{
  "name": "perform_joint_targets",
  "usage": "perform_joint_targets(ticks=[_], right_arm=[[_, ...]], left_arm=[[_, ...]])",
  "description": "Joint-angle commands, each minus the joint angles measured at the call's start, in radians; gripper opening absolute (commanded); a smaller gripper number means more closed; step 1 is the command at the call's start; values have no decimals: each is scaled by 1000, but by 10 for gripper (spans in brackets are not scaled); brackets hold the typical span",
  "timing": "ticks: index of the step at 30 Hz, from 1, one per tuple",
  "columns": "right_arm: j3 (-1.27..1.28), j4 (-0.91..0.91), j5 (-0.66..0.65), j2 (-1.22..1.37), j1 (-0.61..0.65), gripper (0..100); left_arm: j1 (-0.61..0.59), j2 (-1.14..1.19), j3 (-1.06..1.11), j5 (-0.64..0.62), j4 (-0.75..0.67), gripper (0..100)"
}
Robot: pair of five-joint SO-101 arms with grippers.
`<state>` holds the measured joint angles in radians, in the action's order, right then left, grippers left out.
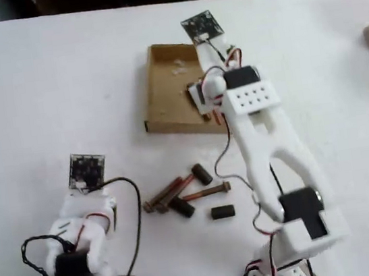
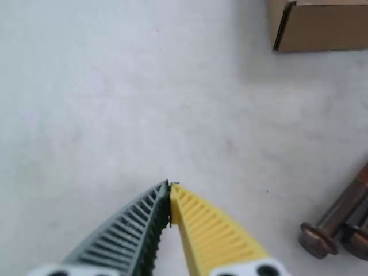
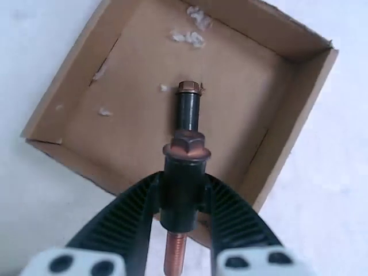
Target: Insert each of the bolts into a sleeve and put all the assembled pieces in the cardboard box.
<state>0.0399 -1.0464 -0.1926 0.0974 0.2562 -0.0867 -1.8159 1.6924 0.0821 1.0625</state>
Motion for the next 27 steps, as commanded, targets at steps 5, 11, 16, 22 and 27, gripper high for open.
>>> perform_joint_targets(ticks=[5,11,16,22,27], right_arm=[[-316,-4,-14,271,-65,18],[-560,-102,-15,513,-68,18],[-818,-222,-15,680,-71,65],[-1097,-392,-14,852,-70,183],[-1310,-515,-14,924,-71,128]], left_arm=[[-5,-8,2,12,6,24],[-5,-8,2,12,6,24],[-5,-8,2,12,6,24],[-5,-8,2,14,6,24],[-5,-8,2,14,6,24]])
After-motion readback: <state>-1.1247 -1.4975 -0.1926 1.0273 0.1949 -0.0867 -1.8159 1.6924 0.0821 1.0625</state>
